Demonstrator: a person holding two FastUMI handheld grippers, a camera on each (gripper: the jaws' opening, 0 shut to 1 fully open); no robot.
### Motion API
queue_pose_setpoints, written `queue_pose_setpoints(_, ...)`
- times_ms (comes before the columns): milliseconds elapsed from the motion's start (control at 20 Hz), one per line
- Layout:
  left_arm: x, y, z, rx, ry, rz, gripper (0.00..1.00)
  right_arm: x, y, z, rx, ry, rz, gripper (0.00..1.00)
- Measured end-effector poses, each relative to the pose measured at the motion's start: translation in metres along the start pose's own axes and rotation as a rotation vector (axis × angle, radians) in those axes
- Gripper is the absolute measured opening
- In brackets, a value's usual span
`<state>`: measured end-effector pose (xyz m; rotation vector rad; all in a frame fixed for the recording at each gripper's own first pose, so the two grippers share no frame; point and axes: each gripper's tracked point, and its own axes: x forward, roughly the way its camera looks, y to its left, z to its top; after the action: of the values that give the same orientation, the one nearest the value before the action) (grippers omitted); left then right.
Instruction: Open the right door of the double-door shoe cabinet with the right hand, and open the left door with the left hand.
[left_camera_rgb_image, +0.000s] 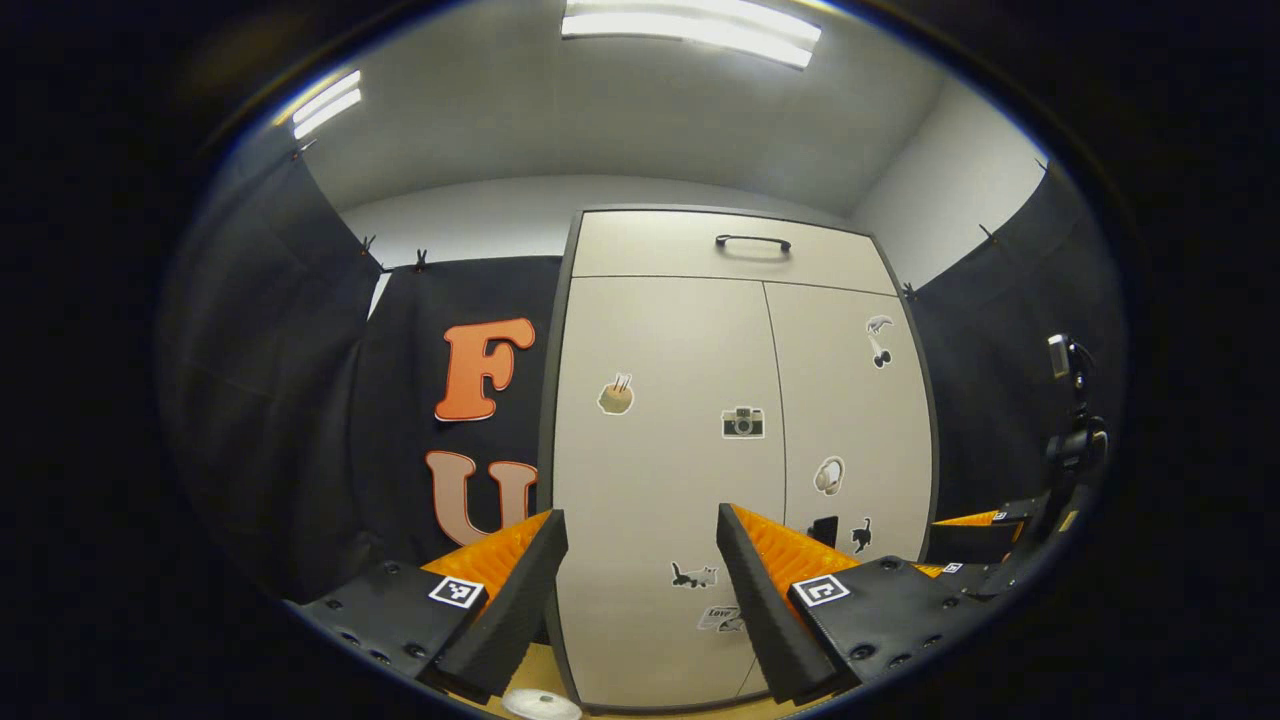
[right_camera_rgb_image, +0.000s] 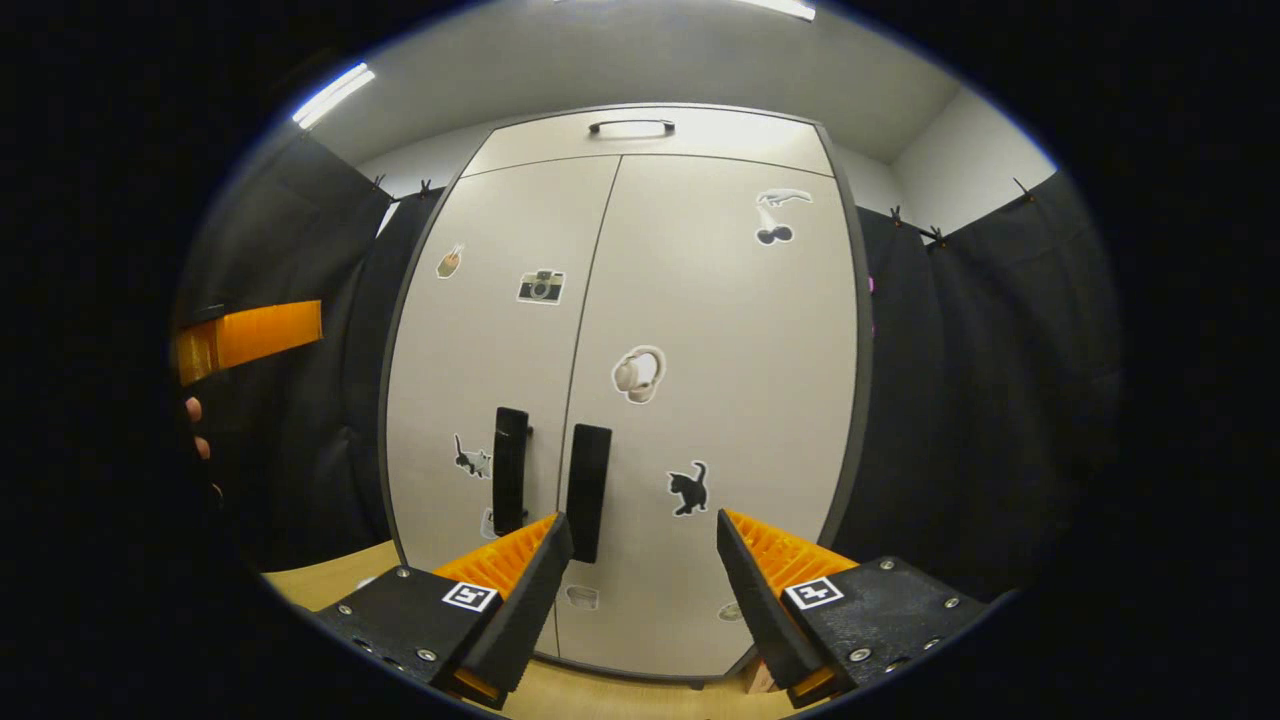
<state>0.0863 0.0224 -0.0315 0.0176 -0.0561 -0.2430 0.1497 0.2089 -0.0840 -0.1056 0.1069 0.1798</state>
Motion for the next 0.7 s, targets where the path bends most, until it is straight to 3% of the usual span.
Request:
queue_pose_setpoints(500,-0.018,0.052,-0.017,0.017,0.04,0.087,0.96,0.08,0.021,-0.034,0.032,0.128,0.01,0.82)
queue_pose_setpoints(700,-0.03,0.065,-0.03,-0.054,0.089,0.121,0.96,0.098,0.03,-0.042,0.1,0.173,0.0,0.79)
